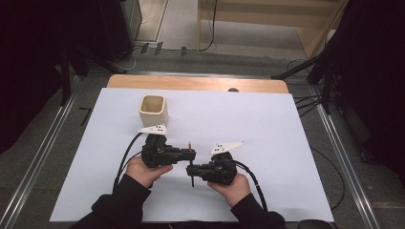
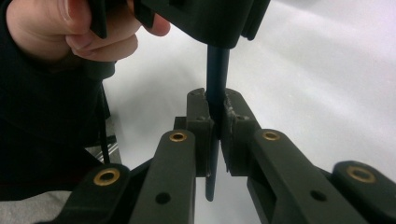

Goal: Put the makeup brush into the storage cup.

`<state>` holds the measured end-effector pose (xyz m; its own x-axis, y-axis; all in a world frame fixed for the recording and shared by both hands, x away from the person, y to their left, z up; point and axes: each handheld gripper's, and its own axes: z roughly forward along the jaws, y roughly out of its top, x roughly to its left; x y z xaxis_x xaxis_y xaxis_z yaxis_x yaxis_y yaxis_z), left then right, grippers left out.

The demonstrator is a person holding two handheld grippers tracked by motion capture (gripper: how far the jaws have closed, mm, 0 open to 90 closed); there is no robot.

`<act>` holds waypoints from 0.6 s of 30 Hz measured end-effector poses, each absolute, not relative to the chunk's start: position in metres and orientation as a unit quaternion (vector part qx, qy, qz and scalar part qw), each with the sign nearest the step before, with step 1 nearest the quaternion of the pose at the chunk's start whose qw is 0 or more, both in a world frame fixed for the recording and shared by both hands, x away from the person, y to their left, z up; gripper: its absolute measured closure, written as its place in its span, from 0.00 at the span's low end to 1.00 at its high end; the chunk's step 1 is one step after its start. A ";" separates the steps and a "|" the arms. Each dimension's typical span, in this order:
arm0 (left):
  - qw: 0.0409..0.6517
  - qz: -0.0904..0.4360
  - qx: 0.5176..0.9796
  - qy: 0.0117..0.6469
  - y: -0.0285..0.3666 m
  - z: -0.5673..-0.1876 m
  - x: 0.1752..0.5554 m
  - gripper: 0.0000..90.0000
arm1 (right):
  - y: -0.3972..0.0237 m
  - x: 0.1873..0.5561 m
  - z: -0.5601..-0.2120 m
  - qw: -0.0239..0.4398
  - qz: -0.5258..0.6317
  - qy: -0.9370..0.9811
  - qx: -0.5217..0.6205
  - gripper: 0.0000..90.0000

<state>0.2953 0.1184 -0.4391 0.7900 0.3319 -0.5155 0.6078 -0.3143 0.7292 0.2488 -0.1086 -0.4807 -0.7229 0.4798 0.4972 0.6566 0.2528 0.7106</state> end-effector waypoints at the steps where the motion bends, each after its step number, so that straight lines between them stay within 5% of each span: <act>1: 0.507 -0.137 0.799 0.293 0.118 -0.439 0.295 0.91 | -0.108 0.249 -0.481 0.090 -0.493 -0.787 -0.361 0.93; 18: 0.503 -0.149 0.796 0.302 0.119 -0.440 0.297 0.93 | -0.108 0.249 -0.481 0.088 -0.493 -0.786 -0.361 0.93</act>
